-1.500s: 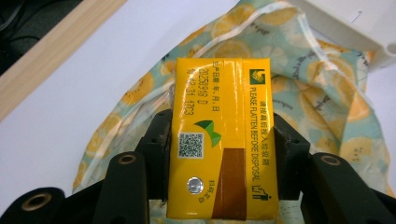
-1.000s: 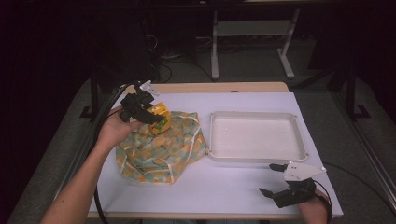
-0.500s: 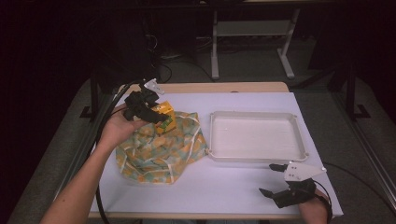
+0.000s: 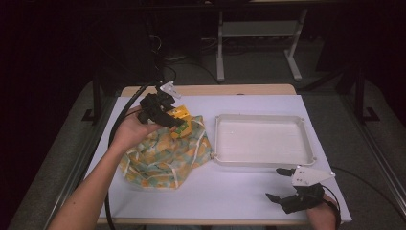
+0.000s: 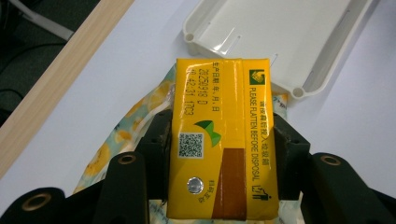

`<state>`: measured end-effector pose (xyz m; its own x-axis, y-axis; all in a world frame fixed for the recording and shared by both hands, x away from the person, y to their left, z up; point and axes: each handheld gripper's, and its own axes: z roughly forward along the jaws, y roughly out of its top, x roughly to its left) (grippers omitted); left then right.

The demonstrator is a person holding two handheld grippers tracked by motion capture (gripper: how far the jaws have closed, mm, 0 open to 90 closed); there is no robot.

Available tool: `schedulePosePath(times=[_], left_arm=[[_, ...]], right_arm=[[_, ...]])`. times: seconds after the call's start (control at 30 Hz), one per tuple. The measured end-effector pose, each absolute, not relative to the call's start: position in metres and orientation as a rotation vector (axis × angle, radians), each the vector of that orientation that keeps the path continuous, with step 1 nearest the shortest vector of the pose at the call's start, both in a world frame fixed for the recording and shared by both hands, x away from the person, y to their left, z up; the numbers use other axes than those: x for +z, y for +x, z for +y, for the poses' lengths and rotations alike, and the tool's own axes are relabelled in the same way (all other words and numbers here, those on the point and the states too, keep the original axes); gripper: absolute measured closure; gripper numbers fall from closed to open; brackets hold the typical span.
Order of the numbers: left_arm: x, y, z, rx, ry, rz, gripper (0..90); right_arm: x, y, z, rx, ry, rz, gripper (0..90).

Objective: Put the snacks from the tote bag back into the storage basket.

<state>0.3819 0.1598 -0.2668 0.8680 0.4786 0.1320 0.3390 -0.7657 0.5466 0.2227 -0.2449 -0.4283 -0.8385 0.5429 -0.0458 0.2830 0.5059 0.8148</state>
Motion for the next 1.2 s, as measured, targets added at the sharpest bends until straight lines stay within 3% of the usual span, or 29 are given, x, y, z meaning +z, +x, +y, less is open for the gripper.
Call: schedulePosePath(times=[1.2], left_arm=[[-0.275, 0.383, 0.099, 0.263, 2.536, 0.407, 50.5]], right_arm=[[-0.427, 0.222, -0.247, 1.274, 0.688, 2.444, 13.4]])
